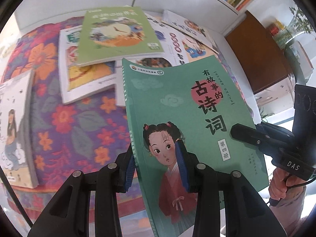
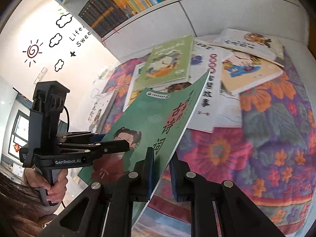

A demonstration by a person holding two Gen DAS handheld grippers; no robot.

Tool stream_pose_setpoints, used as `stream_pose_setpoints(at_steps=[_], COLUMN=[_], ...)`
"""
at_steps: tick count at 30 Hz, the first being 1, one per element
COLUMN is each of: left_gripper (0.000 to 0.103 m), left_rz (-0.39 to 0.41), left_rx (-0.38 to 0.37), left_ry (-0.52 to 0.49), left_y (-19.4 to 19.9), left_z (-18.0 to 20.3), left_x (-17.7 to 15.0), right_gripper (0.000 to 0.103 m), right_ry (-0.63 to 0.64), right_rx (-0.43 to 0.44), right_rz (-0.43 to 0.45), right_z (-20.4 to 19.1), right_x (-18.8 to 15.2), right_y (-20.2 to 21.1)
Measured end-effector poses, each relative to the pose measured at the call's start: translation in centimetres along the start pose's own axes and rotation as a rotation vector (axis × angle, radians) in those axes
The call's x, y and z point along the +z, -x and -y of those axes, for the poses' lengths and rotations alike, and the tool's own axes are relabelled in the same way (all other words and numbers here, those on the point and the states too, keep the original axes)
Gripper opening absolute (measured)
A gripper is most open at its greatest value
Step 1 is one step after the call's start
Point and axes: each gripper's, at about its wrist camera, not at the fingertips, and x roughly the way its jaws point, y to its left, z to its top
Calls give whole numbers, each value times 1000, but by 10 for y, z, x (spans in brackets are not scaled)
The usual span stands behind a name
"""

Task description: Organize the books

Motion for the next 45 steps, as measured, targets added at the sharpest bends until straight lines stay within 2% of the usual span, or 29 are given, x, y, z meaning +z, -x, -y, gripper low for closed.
stream_pose_setpoints(at_steps=[20,36,45], left_gripper=[34,34,34], left_rz=[94,135,147], left_rx=[7,-10,5], left_ry=[70,126,184], left_y=[70,102,113], left_z=[-98,-182,-235], left_x=[1,-2,-7], right_gripper=[15,15,15], right_ry=[56,74,101], right_rx=[57,80,101], right_rz=[38,39,4], right_z=[-98,-165,-200], right_x=[38,66,78], right_y=[-47,-98,-138])
